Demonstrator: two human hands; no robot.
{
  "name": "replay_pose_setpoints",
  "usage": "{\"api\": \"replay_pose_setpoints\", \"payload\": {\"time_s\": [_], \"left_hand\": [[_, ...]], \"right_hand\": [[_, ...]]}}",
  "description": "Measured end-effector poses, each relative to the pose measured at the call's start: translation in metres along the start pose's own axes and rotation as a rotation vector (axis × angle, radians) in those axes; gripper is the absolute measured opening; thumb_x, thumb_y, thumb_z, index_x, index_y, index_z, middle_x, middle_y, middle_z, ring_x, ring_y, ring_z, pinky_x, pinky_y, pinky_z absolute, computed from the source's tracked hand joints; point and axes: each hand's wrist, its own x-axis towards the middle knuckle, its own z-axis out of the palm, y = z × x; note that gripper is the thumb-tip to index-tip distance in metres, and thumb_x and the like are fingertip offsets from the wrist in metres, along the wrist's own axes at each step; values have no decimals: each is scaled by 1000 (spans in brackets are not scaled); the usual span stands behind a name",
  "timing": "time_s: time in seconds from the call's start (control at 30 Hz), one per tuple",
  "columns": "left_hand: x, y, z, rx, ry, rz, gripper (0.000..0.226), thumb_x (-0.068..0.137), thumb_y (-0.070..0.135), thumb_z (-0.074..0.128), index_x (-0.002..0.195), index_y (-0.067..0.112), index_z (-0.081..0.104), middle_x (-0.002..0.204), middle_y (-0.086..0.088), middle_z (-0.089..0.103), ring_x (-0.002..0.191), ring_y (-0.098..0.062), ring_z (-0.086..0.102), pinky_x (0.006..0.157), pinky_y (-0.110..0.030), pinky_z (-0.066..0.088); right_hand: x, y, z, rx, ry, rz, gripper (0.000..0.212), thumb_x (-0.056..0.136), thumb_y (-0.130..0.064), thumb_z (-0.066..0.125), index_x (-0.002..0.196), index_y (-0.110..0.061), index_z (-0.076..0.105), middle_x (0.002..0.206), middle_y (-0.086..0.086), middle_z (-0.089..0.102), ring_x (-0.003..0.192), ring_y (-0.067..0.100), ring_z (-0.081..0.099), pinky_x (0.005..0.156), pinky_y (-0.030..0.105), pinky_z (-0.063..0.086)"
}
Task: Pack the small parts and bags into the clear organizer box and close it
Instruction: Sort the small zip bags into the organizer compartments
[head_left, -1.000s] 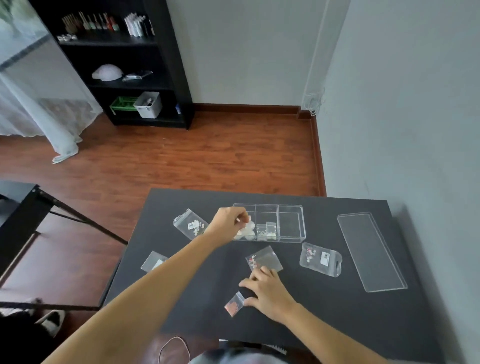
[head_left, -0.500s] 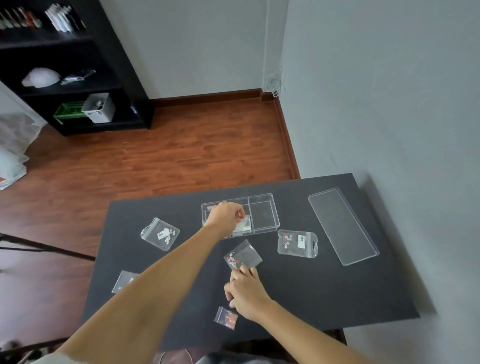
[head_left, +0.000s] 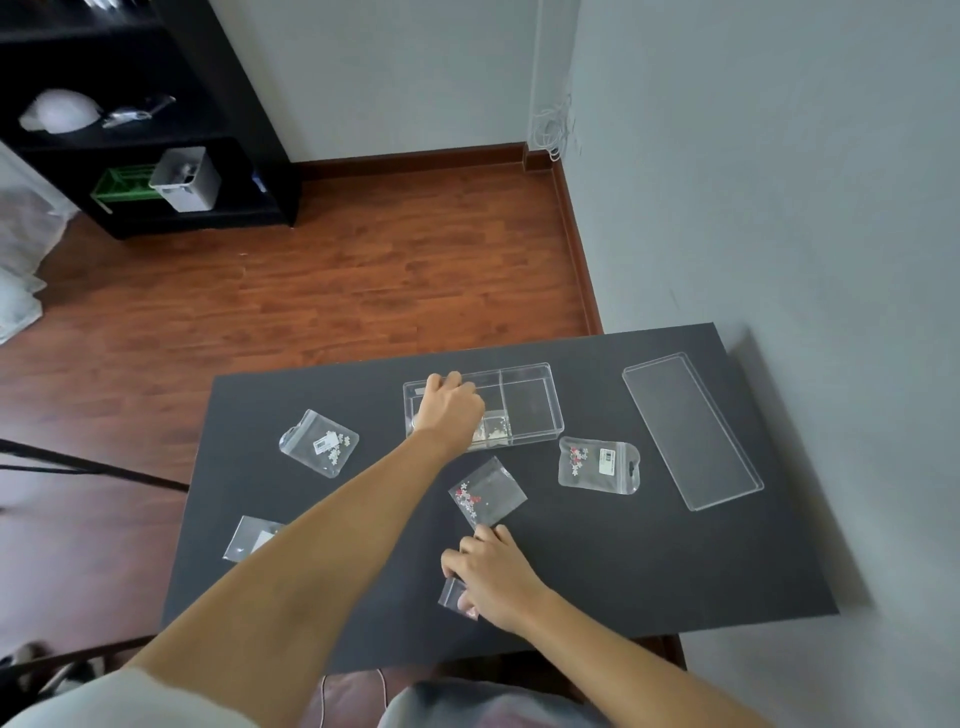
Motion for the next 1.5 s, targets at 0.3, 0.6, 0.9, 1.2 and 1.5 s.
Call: {"api": "replay_pose_setpoints", "payload": {"time_s": [0.3, 0.6, 0.9, 1.2, 1.5], "left_hand": [[-45, -26, 20, -442, 297, -163, 34, 89, 34, 59, 122, 23, 59, 130, -2, 50, 120, -24, 47, 103, -43, 34], [-70, -38, 46, -565, 172, -378, 74, 94, 51, 47, 151, 15, 17, 157, -2, 25, 144, -21, 24, 112, -43, 25], [-71, -31, 52, -560, 167, -433, 69, 95, 53, 43, 150, 17, 21, 156, 2, 29, 144, -18, 25, 111, -42, 26], [-69, -30, 51, -512, 165, -438, 69, 95, 53, 43, 149, 16, 21, 154, 3, 31, 143, -18, 25, 111, -43, 26], [-68, -30, 51, -515, 162, -441, 69, 94, 53, 45, 148, 16, 23, 152, 2, 34, 143, -19, 25, 113, -46, 23]], "right_hand": [[-3, 0, -17, 50, -87, 34, 17, 77, -6, 70, 90, -3, 60, 100, 17, 63, 90, 29, 52, 66, 34, 36], [-7, 34, -60, 343, 49, 121, 13, 83, -8, 61, 73, -14, 56, 74, -3, 57, 69, 17, 52, 67, 30, 42], [59, 62, -135, 377, 580, 283, 12, 88, -6, 57, 82, -12, 66, 65, -12, 64, 71, 13, 63, 75, 25, 46], [86, 65, -119, -79, 349, 266, 20, 91, -15, 57, 93, -11, 76, 98, 10, 68, 99, 29, 51, 87, 37, 48], [76, 78, -114, -56, 379, 295, 36, 88, -14, 66, 124, -11, 62, 114, 10, 55, 109, 27, 49, 96, 35, 45]]}}
